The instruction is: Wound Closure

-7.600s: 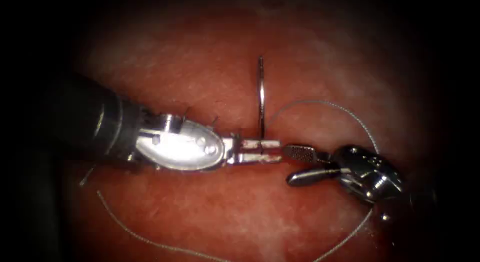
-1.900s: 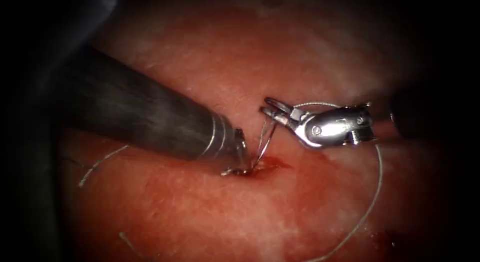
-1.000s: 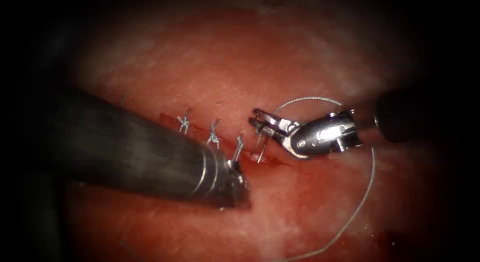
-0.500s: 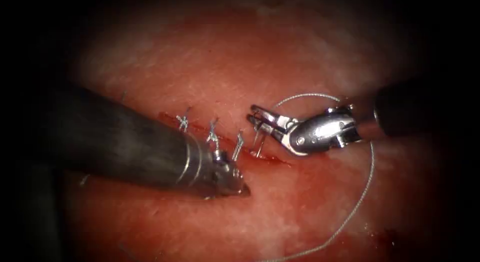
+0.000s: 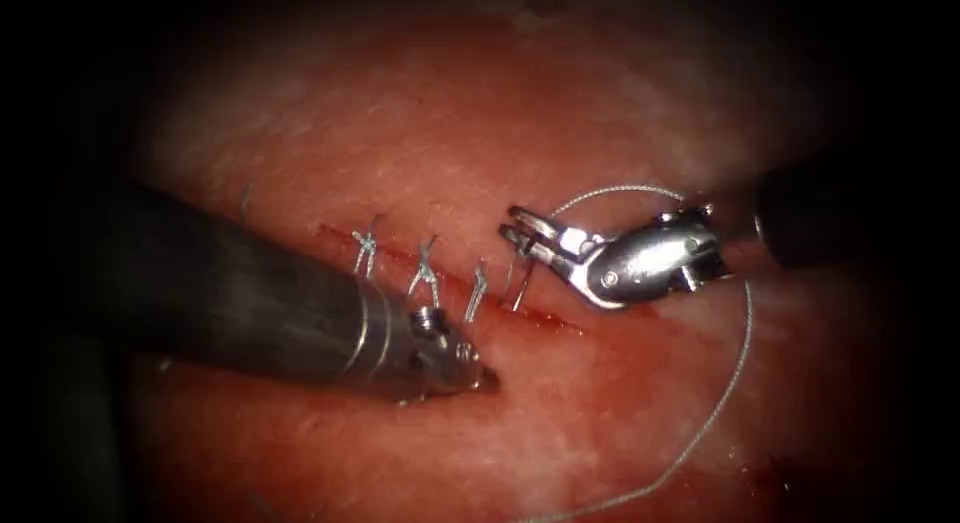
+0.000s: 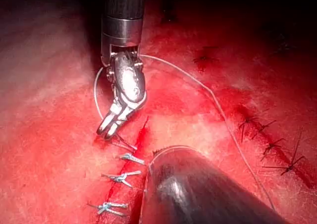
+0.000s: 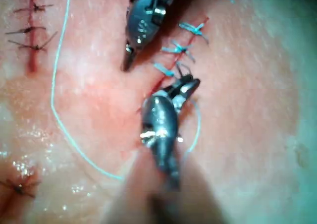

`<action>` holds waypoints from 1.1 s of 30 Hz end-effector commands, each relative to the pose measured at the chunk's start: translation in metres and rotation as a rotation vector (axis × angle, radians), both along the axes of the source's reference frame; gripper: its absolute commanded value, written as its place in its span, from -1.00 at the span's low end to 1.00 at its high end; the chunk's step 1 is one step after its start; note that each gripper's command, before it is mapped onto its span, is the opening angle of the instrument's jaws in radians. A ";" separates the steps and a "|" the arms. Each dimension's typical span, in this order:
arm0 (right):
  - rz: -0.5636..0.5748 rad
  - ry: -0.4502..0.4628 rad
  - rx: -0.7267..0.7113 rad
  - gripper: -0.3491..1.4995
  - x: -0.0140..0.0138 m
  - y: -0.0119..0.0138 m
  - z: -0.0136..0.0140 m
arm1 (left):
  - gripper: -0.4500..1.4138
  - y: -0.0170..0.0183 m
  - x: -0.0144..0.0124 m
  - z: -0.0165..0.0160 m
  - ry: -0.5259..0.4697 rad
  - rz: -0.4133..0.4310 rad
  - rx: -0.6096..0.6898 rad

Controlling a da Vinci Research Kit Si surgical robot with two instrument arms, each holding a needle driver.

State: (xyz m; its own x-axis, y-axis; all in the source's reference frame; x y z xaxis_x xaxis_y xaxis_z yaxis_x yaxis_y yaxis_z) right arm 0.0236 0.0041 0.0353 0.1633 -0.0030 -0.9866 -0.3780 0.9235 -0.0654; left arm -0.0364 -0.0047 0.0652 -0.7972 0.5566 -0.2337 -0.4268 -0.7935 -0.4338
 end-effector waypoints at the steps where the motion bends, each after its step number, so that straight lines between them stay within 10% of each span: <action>1: 0.003 0.009 0.023 -1.00 0.0006 -0.0011 0.0005 | -0.95 -0.0013 -0.0003 0.0004 0.000 0.003 0.004; 33: -0.065 0.123 0.284 -1.00 0.0005 -0.0006 0.0005 | -0.93 -0.0010 0.0013 0.0026 -0.020 -0.010 -0.018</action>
